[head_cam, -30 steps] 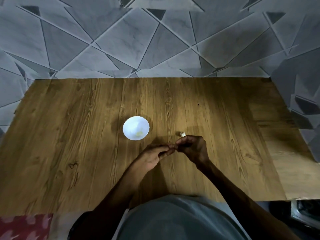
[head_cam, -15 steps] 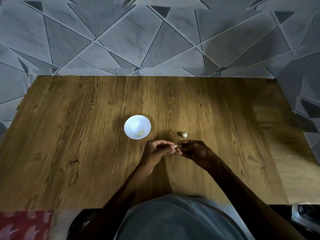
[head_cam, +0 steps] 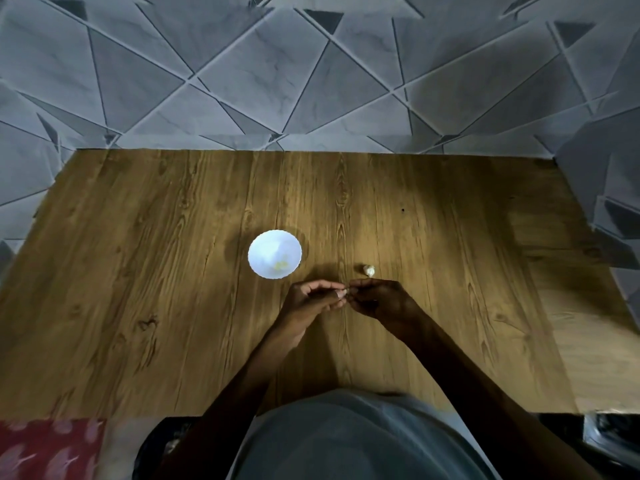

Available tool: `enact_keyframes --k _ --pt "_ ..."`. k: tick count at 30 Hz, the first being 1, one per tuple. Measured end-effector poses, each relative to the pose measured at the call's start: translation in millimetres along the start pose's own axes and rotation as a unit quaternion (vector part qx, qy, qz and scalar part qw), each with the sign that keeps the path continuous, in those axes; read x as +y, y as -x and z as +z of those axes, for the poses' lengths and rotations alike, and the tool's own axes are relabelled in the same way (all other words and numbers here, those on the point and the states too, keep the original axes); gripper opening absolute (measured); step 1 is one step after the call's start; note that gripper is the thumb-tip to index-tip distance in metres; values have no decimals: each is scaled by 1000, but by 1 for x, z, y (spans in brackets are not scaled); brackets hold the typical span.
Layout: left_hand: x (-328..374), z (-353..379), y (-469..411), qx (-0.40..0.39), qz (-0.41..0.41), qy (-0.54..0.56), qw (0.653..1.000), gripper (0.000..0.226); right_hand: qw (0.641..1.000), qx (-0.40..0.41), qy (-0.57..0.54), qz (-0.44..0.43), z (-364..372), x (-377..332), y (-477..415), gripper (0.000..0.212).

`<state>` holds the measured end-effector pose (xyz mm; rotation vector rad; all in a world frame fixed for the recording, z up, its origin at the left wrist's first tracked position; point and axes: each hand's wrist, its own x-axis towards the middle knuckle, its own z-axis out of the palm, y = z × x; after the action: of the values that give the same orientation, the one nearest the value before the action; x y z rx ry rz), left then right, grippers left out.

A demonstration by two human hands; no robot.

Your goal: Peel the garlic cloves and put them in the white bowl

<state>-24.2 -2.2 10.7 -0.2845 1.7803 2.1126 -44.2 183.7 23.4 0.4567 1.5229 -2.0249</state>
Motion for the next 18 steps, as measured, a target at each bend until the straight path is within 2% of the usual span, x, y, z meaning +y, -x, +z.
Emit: enact_keyframes --k 3,5,6,8,9,10,12,18 --pt "-2 0 0 12 10 -11 1000 22 999 37 37 -8 5 0 -2 20" --pt "-4 0 0 24 12 -29 999 22 985 89 137 -54 10 4 -6 14" --pt "-5 0 -1 34 12 -48 998 22 963 113 227 -91 10 7 -9 13" --pt "-9 -1 -2 56 15 -92 994 20 880 136 421 -175 11 12 -15 14" --pt "-9 -1 -3 66 16 -113 991 19 845 144 471 -207 11 13 -17 16" --pt "-9 -1 -3 74 16 -129 989 19 827 146 491 -232 11 13 -17 17" --pt "-6 0 -4 83 24 -147 985 19 818 133 495 -261 12 10 -15 15" --pt "1 2 -5 69 58 -149 985 25 832 81 482 -262 13 3 -10 8"
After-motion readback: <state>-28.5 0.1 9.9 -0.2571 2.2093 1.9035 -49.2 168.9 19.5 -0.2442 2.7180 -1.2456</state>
